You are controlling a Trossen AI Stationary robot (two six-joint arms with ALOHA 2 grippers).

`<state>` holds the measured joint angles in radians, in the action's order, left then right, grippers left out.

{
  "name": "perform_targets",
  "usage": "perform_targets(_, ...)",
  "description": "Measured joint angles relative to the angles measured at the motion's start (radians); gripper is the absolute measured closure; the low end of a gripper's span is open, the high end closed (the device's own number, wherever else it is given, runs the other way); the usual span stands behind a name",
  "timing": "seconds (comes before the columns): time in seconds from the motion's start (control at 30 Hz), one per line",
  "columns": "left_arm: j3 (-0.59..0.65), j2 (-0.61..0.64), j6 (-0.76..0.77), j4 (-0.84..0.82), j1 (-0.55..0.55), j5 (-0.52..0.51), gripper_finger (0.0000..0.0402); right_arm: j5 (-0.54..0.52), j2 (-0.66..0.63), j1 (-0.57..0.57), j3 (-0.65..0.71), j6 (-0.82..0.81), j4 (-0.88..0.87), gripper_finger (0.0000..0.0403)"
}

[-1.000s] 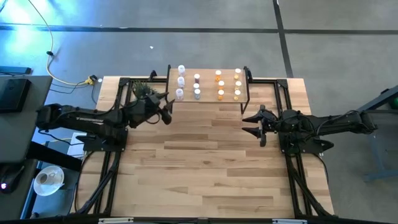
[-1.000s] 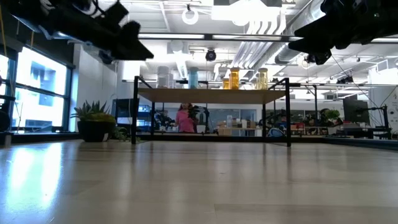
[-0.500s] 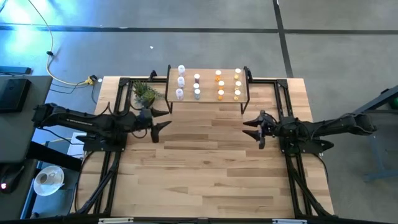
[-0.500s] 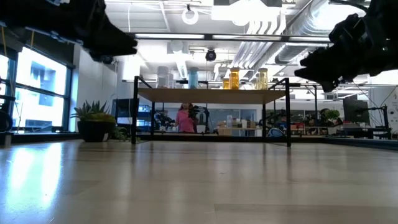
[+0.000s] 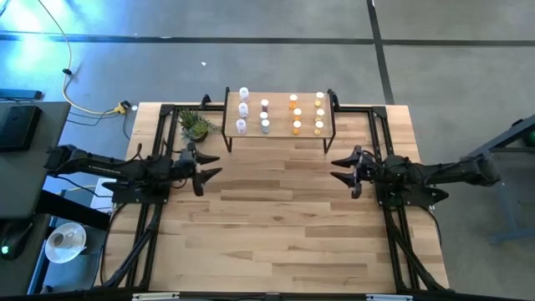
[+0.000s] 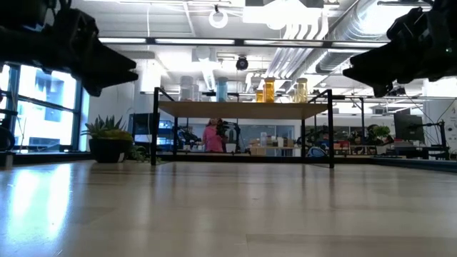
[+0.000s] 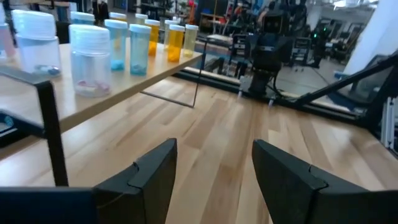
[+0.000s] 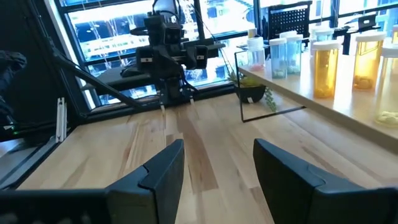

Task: Pick and place medicine bottles onto shelf by color
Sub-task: Return to Home Position

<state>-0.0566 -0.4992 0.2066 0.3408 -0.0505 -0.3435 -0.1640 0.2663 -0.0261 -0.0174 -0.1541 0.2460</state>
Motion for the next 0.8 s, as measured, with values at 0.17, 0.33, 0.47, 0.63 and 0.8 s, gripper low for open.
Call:
perform_targets(0.17, 0.045, 0.097, 0.000, -0.019, 0.000, 0.000, 0.0202, -0.011, -0.098, 0.000, 0.000, -0.002, -0.095, 0.0219)
perform_targets(0.33, 0.045, 0.187, -0.016, -0.088, 0.000, 0.000, 0.0202, -0.064, -0.213, 0.000, -0.001, -0.003, -0.216, 0.0219)
perform_targets(0.47, 0.045, 0.256, -0.020, -0.159, 0.000, 0.000, 0.0202, -0.069, -0.267, 0.000, -0.040, 0.001, -0.303, 0.0219)
perform_targets(0.63, 0.045, 0.331, -0.038, -0.268, 0.000, 0.000, 0.0202, -0.079, -0.262, 0.000, -0.097, -0.022, -0.397, 0.0219)
perform_targets(0.8, 0.045, 0.348, -0.053, -0.289, 0.000, 0.050, 0.0202, -0.073, -0.262, 0.000, -0.100, -0.030, -0.429, 0.0219)
